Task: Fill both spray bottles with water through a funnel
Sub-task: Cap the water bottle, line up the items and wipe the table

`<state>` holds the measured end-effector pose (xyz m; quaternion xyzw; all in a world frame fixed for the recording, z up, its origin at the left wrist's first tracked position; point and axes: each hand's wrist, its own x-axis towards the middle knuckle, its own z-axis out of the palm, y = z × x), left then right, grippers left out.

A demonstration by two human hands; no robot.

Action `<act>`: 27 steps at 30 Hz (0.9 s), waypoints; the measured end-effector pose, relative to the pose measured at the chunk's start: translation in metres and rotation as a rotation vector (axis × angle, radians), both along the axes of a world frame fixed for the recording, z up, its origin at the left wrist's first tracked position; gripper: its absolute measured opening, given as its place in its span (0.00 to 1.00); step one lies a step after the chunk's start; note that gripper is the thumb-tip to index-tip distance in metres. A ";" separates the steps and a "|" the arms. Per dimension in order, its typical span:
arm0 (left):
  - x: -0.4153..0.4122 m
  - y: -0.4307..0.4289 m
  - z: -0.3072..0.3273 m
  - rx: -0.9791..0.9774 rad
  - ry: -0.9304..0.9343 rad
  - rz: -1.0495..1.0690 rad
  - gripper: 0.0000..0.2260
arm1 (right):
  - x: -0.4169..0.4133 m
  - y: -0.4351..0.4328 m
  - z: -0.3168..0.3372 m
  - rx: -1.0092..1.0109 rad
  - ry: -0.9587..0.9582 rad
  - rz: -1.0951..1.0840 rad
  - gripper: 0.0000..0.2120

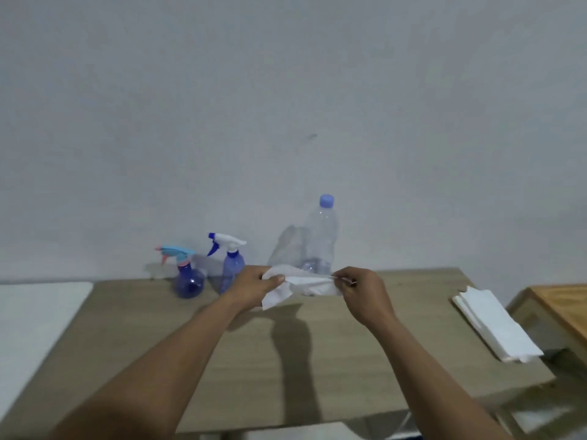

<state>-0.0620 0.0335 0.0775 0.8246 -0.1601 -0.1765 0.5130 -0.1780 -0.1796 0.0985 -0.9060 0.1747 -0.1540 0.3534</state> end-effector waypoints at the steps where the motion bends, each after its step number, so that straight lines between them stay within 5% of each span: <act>1: 0.000 0.023 -0.007 0.022 0.022 0.018 0.06 | 0.004 0.020 -0.009 0.004 0.015 0.032 0.07; 13: 0.033 0.186 -0.079 0.086 0.245 0.235 0.13 | 0.075 0.175 -0.077 0.057 0.195 0.201 0.07; 16: 0.054 0.199 -0.101 0.231 0.208 0.254 0.17 | 0.102 0.197 -0.102 0.063 0.256 0.183 0.08; 22: 0.095 0.212 -0.155 0.626 -0.076 0.317 0.21 | 0.149 0.229 -0.147 -0.087 0.314 0.142 0.10; 25: 0.089 0.213 -0.172 0.658 -0.416 0.347 0.26 | 0.155 0.248 -0.172 -0.149 0.158 0.135 0.26; 27: 0.079 0.217 -0.182 0.710 -0.531 0.154 0.28 | 0.153 0.260 -0.191 -0.207 0.128 0.256 0.32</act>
